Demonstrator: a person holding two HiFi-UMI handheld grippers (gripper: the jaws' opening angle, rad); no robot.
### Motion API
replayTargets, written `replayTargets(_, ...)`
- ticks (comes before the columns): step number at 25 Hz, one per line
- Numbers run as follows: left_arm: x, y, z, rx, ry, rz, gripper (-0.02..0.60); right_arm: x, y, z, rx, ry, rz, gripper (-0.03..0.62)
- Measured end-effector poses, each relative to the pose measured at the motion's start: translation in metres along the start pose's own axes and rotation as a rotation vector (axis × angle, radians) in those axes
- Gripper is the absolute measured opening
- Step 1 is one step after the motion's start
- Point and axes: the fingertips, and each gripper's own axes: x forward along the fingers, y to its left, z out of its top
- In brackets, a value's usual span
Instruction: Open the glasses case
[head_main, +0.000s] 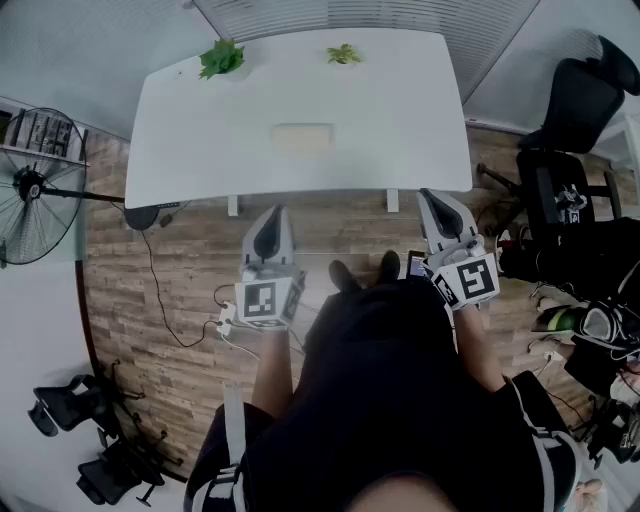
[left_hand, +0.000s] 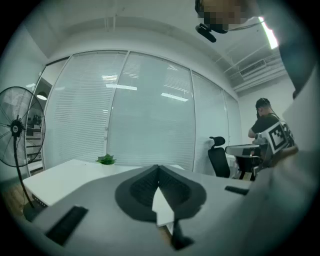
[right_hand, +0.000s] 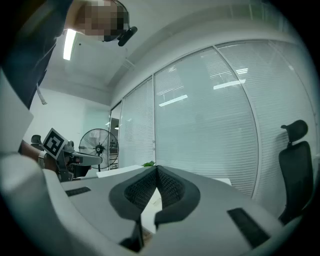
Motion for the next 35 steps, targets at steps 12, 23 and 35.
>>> replayTargets(12,-0.002,0.018,0.063,0.020,-0.137,0.050,0.000,0.008,-0.010,0.036,-0.048,-0.119,-0.023,0.015)
replayTargets(23,-0.010,0.035,0.059,0.034,-0.128,0.049,0.000,0.027,0.012,0.041,-0.040,-0.139,0.021,0.015)
replayTargets(35,-0.034,0.084,0.048,-0.021,-0.136,0.045,0.000,0.064,0.070,0.033,-0.041,-0.079,0.044,0.015)
